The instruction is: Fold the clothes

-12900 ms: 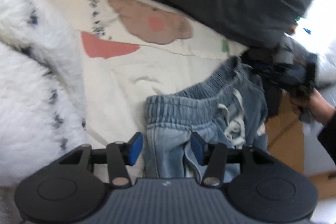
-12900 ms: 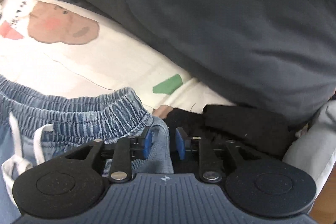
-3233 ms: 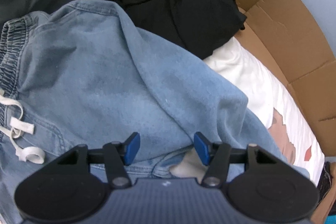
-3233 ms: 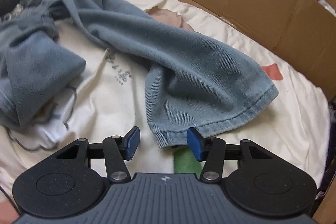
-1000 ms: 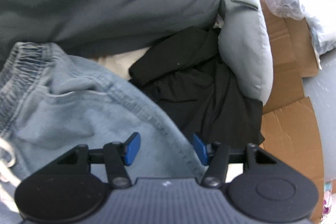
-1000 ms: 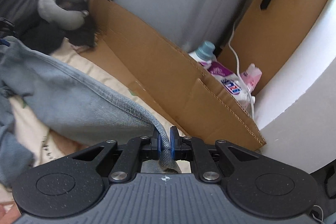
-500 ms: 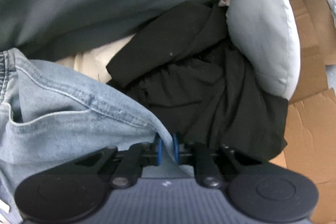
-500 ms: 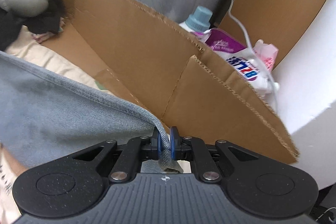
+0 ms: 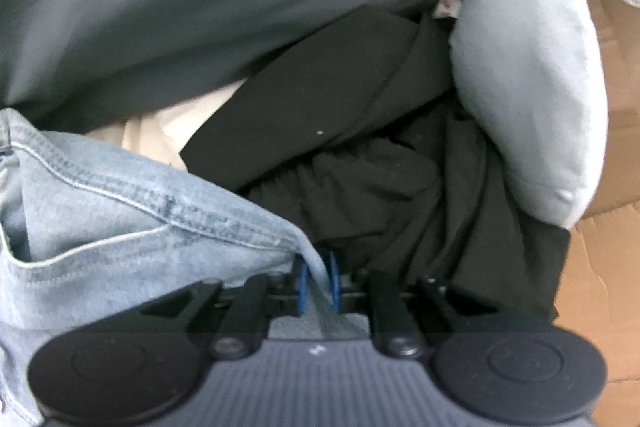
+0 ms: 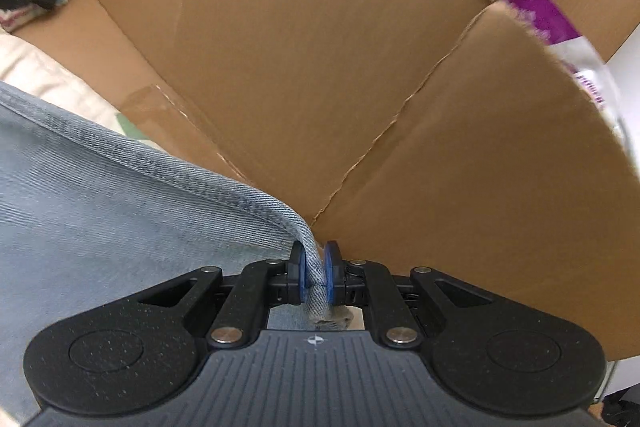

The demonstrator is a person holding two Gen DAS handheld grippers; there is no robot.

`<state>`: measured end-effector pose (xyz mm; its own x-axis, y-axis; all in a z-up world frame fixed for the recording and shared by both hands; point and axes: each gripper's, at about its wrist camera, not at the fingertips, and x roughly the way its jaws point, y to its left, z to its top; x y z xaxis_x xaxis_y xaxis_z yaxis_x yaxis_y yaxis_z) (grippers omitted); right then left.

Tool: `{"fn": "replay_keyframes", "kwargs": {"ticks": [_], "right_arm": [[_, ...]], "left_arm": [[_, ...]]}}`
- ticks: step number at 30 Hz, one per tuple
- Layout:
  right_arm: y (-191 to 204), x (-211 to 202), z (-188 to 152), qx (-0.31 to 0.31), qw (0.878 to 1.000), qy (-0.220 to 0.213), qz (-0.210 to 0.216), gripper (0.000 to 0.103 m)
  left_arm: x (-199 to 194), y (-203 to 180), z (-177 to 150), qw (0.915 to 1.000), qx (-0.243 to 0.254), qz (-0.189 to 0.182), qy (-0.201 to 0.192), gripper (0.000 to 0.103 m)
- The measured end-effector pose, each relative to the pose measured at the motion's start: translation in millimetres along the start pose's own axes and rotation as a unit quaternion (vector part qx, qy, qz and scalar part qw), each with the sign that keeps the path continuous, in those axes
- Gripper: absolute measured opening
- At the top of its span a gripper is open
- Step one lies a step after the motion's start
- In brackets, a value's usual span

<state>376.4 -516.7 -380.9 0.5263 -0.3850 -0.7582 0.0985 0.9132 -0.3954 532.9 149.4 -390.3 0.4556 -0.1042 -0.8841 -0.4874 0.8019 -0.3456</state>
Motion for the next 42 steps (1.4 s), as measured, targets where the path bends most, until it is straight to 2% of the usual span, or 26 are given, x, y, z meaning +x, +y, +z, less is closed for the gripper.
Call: {"fn": "replay_keyframes", "kwargs": {"ticks": [2,4,10,11,13,15,16,20,25,29,32,39,40,42], "right_arm": [[1.2,8.0,1.0,0.006,1.0,0.002,-0.002,0.008],[-0.5,14.0,2.6,0.015,1.0,0.006,0.001,0.008],[-3.0,30.9,4.3,0.03,0.999,0.028,0.004,0.011],[-4.3,34.3,4.5,0.038,0.999,0.034,0.004,0.021],[-12.6,35.9,5.1,0.07,0.997,0.039,0.016,0.029],[-23.5,27.7,4.5,0.099,0.994,0.027,0.034,0.044],[-29.8,20.5,1.5,0.111,0.993,0.017,0.036,0.046],[-53.4,-10.3,-13.3,0.168,0.984,-0.012,0.062,0.046],[-65.0,-42.3,-43.7,0.2,0.977,-0.024,0.069,0.046],[-64.0,-60.2,-72.3,0.224,0.971,-0.023,0.079,0.046],[-58.1,-69.6,-98.4,0.273,0.959,-0.026,0.069,0.046],[-28.6,-85.6,-135.9,0.281,0.955,-0.021,0.091,0.046],[-27.7,-88.3,-140.2,0.283,0.954,-0.021,0.095,0.046],[-25.7,-93.2,-148.9,0.289,0.952,-0.019,0.102,0.046]], "left_arm": [[-8.4,-3.0,-5.6,0.9997,0.022,0.0,-0.002,0.018],[-17.5,-5.8,-11.4,0.999,0.045,-0.004,-0.003,0.031],[-43.0,-9.9,-30.4,0.9954,0.093,-0.021,-0.005,0.04],[-45.6,-10.7,-35.4,0.9944,0.104,-0.021,-0.003,0.041],[-50.4,-12.0,-46.1,0.9922,0.123,-0.021,0.002,0.045],[-53.9,-14.5,-56.0,0.9901,0.138,-0.026,0.009,0.047],[-56.0,-14.1,-59.6,0.9892,0.144,-0.029,0.011,0.048],[-62.4,-14.6,-77.6,0.9855,0.167,-0.026,0.019,0.049],[-74.3,-9.4,-89.8,0.9815,0.187,-0.017,0.038,0.049],[-89.3,-16.7,-104.7,0.9706,0.234,-0.016,0.055,0.048],[-98.3,-22.6,-122.7,0.9588,0.274,-0.014,0.074,0.048],[-101.1,-31.5,-163.8,0.9291,0.354,0.012,0.105,0.048],[-98.7,-30.5,-168.4,0.9273,0.359,0.019,0.103,0.048],[-93.6,-25.3,-175.6,0.9303,0.35,0.029,0.105,0.048]]}}
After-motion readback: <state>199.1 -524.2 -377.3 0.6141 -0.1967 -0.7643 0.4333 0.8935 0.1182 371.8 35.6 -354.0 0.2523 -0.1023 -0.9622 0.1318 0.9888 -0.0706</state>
